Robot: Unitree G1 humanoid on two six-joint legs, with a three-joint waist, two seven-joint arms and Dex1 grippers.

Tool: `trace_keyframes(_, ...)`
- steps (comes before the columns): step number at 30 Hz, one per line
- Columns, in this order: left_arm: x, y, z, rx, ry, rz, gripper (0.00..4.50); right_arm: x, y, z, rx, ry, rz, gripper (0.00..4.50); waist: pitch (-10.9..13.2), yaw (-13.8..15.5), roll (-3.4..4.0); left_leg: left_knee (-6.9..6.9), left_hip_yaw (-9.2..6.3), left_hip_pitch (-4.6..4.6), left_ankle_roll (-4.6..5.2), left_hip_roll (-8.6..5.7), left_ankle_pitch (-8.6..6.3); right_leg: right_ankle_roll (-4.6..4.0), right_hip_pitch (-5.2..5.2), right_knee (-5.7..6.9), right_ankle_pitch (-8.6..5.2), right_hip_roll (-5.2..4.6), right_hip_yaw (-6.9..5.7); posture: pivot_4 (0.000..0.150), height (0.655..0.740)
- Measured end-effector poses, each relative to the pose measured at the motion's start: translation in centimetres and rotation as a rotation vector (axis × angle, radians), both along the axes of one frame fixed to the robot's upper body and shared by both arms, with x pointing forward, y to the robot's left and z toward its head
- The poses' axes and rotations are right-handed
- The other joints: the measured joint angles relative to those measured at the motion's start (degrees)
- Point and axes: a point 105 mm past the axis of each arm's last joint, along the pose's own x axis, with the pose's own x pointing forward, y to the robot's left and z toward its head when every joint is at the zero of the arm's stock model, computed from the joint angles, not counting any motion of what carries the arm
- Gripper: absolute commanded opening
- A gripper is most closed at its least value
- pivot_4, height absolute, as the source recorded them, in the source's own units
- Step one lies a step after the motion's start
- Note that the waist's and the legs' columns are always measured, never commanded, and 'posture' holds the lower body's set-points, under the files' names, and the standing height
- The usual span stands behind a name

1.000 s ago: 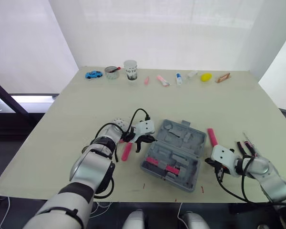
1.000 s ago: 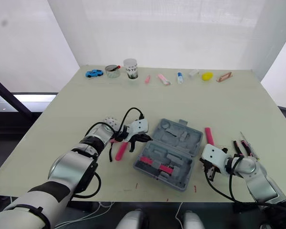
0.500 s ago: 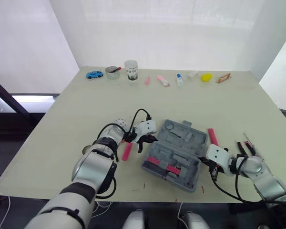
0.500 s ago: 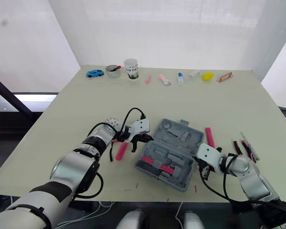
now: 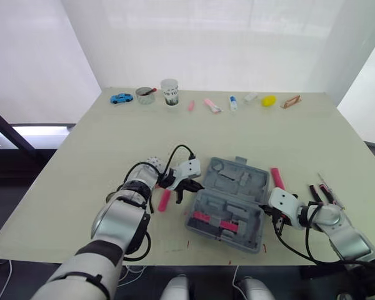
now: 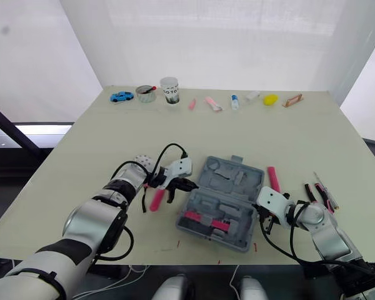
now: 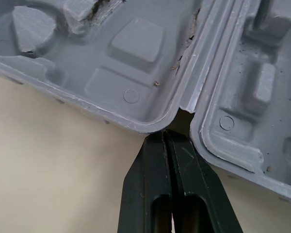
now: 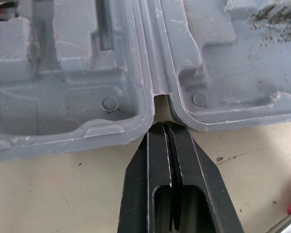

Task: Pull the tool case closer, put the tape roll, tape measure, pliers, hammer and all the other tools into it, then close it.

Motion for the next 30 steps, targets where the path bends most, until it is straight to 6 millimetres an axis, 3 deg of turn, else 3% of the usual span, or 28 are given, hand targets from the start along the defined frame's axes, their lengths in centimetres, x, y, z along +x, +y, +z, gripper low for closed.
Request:
trace_keyframes(18, -1.8, 0.0, -0.7, -0.080, 0.088, -0.050, 0.09, -0.9, -0.3, 0.5, 0.053, 0.033, 0.054, 0.00, 0.0, 0.0, 0.00, 0.00, -0.01, 0.00, 0.00, 0.01, 0.00, 0.00, 0.00, 0.01, 0.00, 0.00, 0.00, 0.150, 0.7400)
trace_keyframes(30, -3.8, 0.4, -1.1, -0.035, 0.095, -0.081, 0.09, -1.4, -0.2, 0.3, 0.049, 0.062, 0.100, 0.00, 0.0, -0.1, 0.05, 0.00, 0.03, 0.07, 0.00, 0.02, 0.00, -0.01, 0.00, 0.08, 0.00, 0.02, 0.06, 0.150, 0.7400)
